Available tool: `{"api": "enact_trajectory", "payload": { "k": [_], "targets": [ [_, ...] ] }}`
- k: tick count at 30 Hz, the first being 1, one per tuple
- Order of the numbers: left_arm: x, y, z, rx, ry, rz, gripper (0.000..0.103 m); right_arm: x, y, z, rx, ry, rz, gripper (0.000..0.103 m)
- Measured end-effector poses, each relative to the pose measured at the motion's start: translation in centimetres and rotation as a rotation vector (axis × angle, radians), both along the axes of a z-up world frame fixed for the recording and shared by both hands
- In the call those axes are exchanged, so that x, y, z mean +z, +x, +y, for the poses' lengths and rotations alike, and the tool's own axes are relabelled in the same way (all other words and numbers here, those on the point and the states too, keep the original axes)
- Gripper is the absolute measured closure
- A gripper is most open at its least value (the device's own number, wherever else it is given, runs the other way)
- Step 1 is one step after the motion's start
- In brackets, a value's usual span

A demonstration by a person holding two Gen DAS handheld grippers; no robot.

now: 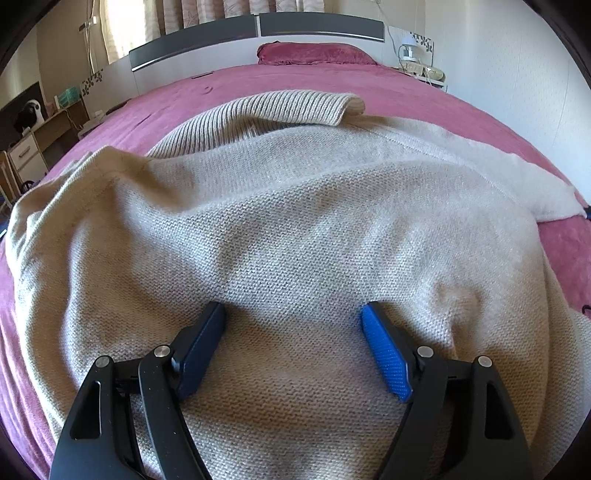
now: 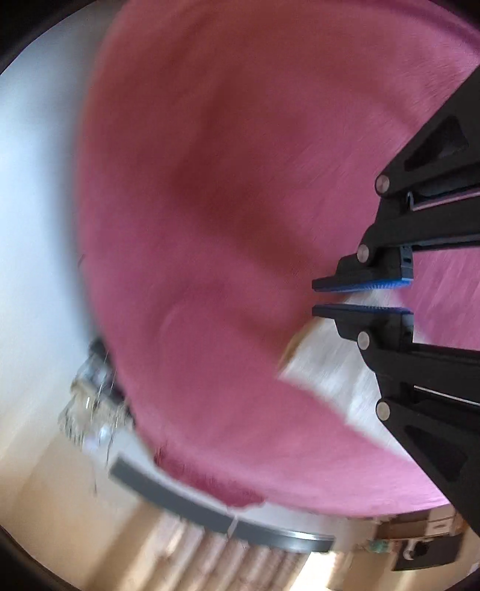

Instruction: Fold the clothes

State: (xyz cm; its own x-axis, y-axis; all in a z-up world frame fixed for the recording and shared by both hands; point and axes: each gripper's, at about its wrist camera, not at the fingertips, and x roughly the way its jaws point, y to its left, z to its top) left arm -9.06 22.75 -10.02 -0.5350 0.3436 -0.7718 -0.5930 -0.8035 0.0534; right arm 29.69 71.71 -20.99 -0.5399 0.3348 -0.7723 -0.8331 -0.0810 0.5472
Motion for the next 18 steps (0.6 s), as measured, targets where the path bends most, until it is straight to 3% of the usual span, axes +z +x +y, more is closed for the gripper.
{"api": "enact_trajectory", "payload": {
  "k": [2, 4, 6, 8, 13, 14, 16, 18],
  "targets": [
    [0.0, 0.0, 0.1, 0.001, -0.005, 0.005, 0.024, -0.3, 0.7, -1.3, -0.056, -0.009, -0.019, 0.091],
    [-0.1, -0.1, -0.8, -0.008, -0.004, 0.007, 0.023, 1.8, 0.3, -3.5, -0.087, 0.059, -0.106, 0.086],
    [-0.1, -0.2, -0.8, -0.01, -0.003, 0.006, 0.023, 4.4, -2.3, -6.4, 0.001, 0.172, -0.083, 0.08],
    [0.0, -0.1, -1.1, -0.009, -0.005, 0.007, 0.023, 5.9, -6.6, -9.2, 0.171, 0.232, -0.04, 0.078],
    [0.5, -0.3, -1.3, -0.019, -0.012, -0.033, 0.023, 5.8, -19.1, -16.3, 0.639, 0.26, -0.049, 0.079],
    [0.7, -0.4, -1.6, -0.027, -0.011, -0.046, 0.023, 5.0, -20.7, -16.9, 0.676, 0.24, -0.098, 0.081],
    [1.2, -0.4, -2.6, -0.047, -0.009, -0.067, 0.023, 3.0, -22.6, -16.9, 0.644, 0.192, -0.29, 0.081],
    [1.8, 0.0, -4.0, -0.051, -0.014, -0.051, 0.023, 3.1, -21.9, -16.9, 0.597, 0.165, -0.269, 0.081]
  ]
}}
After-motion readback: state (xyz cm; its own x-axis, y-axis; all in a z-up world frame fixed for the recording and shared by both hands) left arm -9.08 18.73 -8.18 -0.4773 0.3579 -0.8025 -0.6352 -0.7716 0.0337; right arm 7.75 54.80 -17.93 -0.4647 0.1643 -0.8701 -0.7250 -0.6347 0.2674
